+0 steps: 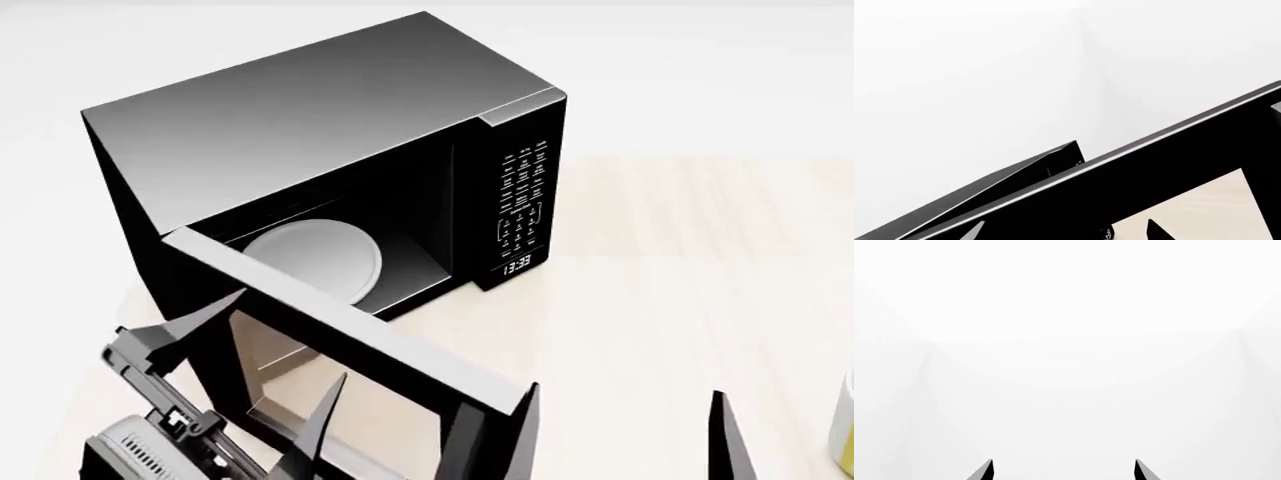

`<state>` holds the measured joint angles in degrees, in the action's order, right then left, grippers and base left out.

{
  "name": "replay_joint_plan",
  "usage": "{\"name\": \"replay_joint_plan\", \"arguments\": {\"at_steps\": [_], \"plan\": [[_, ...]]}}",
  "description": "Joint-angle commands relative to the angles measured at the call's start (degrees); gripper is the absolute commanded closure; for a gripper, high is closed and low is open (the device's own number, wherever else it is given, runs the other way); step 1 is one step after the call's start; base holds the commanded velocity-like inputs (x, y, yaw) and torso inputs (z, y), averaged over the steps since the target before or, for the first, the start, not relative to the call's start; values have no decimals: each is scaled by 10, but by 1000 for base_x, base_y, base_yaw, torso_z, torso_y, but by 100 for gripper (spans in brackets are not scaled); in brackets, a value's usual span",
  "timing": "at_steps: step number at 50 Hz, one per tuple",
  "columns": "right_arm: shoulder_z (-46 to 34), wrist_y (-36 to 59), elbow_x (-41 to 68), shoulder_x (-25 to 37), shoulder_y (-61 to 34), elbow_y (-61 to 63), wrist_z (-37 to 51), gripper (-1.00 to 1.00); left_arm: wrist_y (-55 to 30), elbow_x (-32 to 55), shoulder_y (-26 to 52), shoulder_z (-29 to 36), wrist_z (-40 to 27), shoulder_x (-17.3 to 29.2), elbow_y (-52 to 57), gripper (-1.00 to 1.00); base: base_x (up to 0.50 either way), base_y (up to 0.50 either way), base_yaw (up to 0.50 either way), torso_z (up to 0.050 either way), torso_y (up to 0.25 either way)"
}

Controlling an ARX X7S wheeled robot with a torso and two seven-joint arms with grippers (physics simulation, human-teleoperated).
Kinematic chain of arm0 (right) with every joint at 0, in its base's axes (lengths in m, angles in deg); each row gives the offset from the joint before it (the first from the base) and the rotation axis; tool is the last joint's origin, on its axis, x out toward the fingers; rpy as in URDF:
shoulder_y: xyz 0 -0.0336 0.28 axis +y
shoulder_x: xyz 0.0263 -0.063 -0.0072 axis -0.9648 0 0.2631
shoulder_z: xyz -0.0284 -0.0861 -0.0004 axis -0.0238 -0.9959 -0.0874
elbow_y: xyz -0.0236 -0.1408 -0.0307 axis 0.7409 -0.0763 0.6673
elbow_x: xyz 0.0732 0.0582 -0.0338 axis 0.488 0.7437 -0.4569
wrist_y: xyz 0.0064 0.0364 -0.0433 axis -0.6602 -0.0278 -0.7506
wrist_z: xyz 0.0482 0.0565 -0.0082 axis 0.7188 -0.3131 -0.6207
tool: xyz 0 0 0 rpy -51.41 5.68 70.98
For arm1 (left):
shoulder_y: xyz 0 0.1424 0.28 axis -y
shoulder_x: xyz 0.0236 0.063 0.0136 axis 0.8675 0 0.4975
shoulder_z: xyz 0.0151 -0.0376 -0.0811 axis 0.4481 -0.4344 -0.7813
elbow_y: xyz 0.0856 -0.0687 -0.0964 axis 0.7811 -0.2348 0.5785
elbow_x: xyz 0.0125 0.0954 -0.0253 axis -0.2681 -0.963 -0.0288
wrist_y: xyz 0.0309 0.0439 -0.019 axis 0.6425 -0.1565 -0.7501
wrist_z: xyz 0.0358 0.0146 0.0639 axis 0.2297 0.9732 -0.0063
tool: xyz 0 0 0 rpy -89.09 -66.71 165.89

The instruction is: Close the microwave.

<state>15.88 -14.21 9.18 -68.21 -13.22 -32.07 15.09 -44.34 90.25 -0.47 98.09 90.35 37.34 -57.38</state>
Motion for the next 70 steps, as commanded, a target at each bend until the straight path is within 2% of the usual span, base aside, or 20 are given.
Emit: {"name": "replay_joint_plan", "arguments": {"at_steps": [1, 45, 53, 70], "plan": [[5, -1, -4, -3, 0, -1, -3, -100, 23, 2, 26, -20, -15, -18, -62, -100, 0, 0, 0, 0, 0], [-1, 4, -1, 5, -3, -1, 5, -100, 119, -22, 117, -24, -84, -63, -268, -100, 0, 0, 0, 0, 0], [-2, 2, -1, 6, -4, -4, 7, -100, 155, -25, 144, -25, -92, -76, -338, -100, 0, 0, 0, 0, 0], [-5, 4, 0, 10, -5, -1, 10, -100, 158, -51, 160, -25, -148, -80, -362, -100, 0, 0, 0, 0, 0]]}}
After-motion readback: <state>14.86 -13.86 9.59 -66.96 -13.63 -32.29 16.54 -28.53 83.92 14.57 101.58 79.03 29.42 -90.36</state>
